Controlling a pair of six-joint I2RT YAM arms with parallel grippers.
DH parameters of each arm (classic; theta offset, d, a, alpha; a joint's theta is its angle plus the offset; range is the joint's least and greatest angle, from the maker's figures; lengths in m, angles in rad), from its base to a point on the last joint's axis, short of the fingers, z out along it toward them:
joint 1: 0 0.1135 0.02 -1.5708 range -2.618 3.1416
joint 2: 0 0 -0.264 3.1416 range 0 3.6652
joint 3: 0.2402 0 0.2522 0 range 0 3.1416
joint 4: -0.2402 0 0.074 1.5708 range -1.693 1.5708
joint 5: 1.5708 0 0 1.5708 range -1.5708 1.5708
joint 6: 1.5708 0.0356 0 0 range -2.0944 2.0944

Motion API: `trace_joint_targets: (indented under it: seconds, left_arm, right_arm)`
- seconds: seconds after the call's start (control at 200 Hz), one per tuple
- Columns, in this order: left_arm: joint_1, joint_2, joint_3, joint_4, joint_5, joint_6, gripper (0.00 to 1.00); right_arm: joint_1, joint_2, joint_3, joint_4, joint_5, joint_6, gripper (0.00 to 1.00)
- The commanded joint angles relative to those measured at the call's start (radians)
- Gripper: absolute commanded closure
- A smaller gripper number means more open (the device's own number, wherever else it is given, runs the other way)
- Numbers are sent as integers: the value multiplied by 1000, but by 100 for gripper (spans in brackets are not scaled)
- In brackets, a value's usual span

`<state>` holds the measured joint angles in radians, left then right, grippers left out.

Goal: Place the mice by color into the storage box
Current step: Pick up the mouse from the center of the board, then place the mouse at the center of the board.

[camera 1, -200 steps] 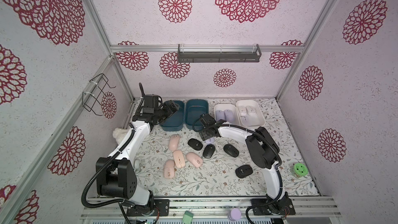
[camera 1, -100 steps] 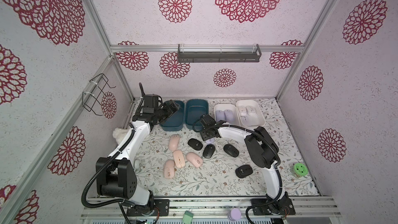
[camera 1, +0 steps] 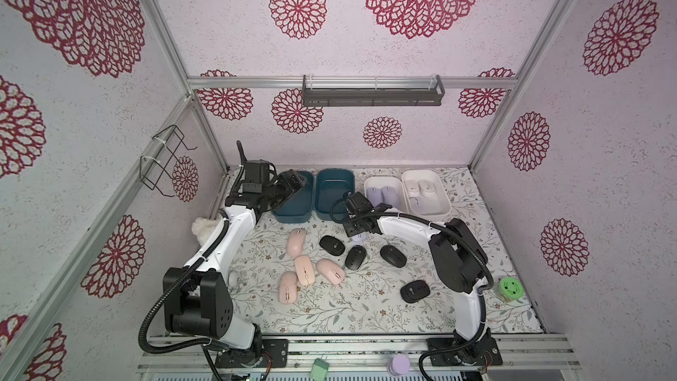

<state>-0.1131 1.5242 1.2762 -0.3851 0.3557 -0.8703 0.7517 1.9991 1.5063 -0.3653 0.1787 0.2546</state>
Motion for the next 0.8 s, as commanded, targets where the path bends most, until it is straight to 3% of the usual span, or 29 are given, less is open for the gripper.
trace_joint_targets:
  seconds: [0.0, 0.21, 0.395, 0.585, 0.796]
  left_arm:
    - [-10, -14, -16, 30, 7, -10, 3]
    - [-53, 5, -10, 28, 16, -4, 3]
    - [-77, 14, -4, 20, 17, 3, 3]
    - [-89, 16, -5, 19, 11, 6, 3]
    - [-121, 29, -3, 10, -1, 15, 3]
  right_arm:
    - [13, -108, -10, -15, 18, -14, 41]
    - [60, -304, -233, -26, 35, -51, 41]
    - [163, -460, -469, -19, 15, -38, 41]
    - [294, -486, -616, 47, -19, 20, 41]
    - [374, -435, -647, 81, 4, 19, 39]
